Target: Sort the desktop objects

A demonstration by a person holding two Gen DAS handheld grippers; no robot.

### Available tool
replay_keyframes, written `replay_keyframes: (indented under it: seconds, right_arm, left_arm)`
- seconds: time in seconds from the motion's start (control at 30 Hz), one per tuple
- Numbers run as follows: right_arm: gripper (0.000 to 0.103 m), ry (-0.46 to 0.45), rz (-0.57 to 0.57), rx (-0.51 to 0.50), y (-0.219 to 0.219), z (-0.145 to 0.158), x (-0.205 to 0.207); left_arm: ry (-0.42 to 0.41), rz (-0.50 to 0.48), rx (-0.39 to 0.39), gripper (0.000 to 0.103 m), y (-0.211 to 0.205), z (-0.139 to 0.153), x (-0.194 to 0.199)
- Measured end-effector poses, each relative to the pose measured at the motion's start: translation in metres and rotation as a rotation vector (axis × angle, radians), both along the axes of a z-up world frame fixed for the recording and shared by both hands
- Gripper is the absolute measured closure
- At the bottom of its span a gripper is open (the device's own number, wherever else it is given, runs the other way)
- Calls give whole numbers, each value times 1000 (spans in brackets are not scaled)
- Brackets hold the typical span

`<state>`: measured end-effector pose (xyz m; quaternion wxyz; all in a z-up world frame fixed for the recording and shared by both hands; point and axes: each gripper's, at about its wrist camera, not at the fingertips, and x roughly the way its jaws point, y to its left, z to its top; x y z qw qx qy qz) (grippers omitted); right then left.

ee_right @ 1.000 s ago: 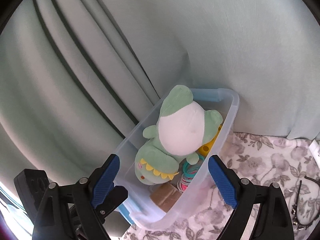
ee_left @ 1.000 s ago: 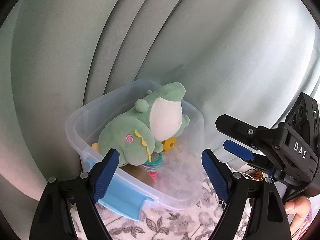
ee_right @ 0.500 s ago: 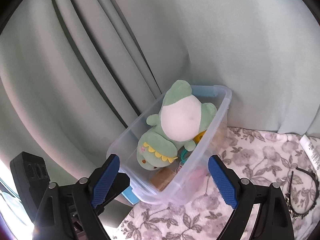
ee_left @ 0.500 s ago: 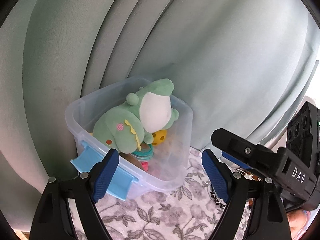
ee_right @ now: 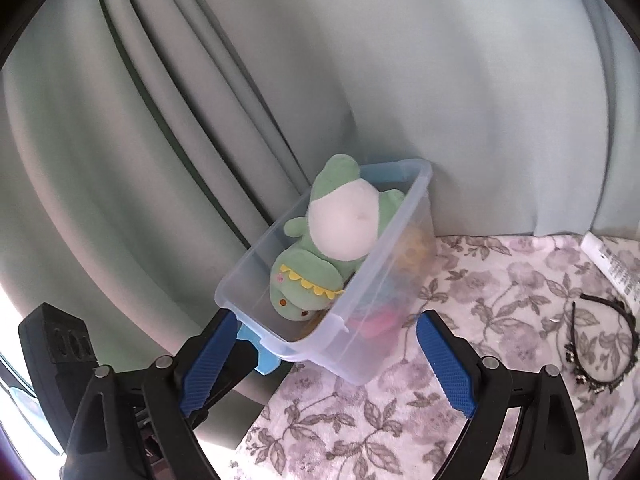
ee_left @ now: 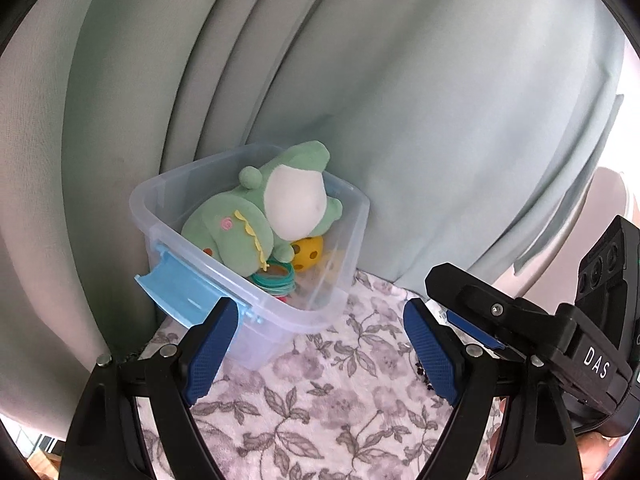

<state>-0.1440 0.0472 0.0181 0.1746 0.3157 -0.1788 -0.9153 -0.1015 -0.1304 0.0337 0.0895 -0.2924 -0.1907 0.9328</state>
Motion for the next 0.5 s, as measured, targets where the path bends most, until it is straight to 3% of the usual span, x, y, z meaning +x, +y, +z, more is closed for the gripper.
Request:
replay_keyframes:
  seconds: [0.5]
  right_arm:
    - [0,43,-114,-37,63,-11,36]
  left_arm:
    - [-5,-113,-45,17,48,1,3]
